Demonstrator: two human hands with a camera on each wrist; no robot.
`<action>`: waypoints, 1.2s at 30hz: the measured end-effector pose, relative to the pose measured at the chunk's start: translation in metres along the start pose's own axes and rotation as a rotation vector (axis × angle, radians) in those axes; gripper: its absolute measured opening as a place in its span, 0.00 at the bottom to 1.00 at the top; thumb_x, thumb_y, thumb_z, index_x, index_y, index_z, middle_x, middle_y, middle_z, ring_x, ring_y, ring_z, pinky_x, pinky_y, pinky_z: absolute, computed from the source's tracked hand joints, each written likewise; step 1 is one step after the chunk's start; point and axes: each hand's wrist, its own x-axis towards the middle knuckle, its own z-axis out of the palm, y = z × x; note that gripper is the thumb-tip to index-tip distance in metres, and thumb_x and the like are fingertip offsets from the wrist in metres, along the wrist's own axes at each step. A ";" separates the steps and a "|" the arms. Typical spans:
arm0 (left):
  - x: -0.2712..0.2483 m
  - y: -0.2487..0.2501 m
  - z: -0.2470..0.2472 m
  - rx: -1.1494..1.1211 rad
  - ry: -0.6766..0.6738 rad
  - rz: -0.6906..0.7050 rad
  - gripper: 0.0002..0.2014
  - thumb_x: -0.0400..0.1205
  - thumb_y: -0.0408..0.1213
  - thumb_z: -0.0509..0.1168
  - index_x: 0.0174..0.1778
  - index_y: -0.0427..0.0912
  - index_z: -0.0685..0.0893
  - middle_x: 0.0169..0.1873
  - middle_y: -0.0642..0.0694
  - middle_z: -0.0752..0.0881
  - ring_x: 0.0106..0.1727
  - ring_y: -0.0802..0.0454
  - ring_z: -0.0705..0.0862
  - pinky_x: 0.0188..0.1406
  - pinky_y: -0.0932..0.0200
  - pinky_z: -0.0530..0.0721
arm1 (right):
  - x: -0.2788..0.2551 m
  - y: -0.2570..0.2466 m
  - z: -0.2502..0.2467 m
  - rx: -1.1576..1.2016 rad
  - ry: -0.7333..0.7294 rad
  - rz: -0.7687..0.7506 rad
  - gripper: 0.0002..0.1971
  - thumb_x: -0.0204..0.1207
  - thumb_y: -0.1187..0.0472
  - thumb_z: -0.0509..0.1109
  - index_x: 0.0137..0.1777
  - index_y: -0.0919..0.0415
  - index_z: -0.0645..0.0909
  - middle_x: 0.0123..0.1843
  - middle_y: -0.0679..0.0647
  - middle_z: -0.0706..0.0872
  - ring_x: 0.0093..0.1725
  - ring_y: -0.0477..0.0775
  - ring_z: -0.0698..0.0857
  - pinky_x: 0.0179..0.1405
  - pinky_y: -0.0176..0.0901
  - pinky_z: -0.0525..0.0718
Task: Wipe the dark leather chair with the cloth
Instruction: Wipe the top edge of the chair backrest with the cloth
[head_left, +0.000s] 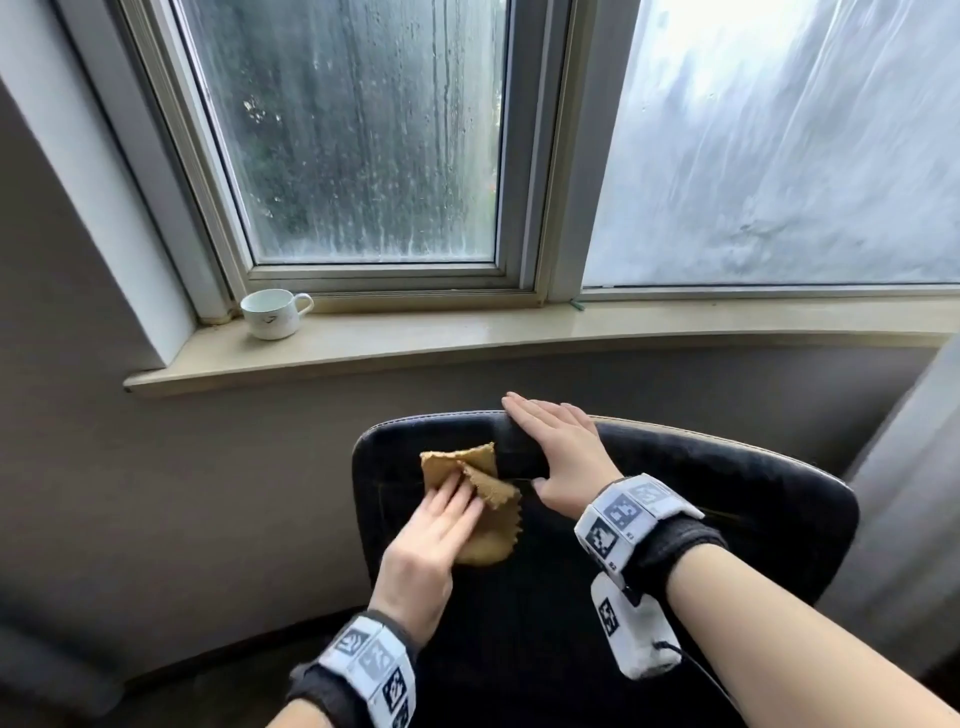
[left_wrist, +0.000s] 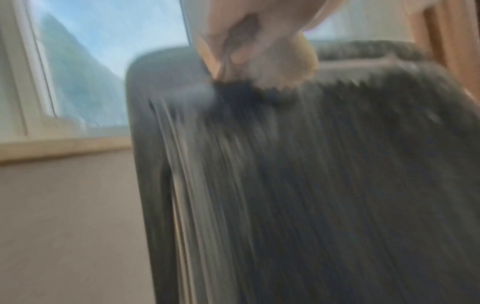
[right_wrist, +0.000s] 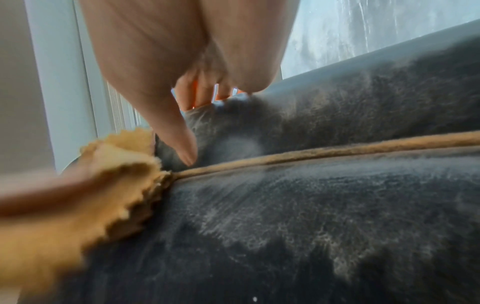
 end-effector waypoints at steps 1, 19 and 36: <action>0.021 0.000 -0.016 -0.026 0.077 -0.024 0.32 0.68 0.18 0.42 0.68 0.29 0.76 0.68 0.34 0.77 0.79 0.50 0.62 0.77 0.52 0.63 | -0.001 -0.001 -0.001 -0.001 -0.003 0.004 0.44 0.69 0.67 0.68 0.82 0.51 0.50 0.84 0.42 0.52 0.81 0.44 0.54 0.79 0.40 0.42; -0.034 0.009 0.025 0.028 -0.191 0.059 0.25 0.88 0.30 0.36 0.63 0.36 0.80 0.58 0.38 0.86 0.69 0.45 0.76 0.79 0.60 0.55 | 0.001 -0.001 -0.007 0.110 -0.019 0.073 0.45 0.65 0.70 0.68 0.81 0.52 0.53 0.79 0.50 0.66 0.79 0.49 0.60 0.77 0.38 0.48; 0.039 0.020 0.041 0.139 0.002 0.032 0.20 0.85 0.28 0.45 0.72 0.34 0.70 0.73 0.41 0.72 0.80 0.47 0.57 0.80 0.50 0.55 | -0.023 0.040 -0.022 0.051 -0.038 0.113 0.42 0.66 0.70 0.66 0.81 0.56 0.56 0.84 0.49 0.56 0.82 0.48 0.55 0.81 0.39 0.51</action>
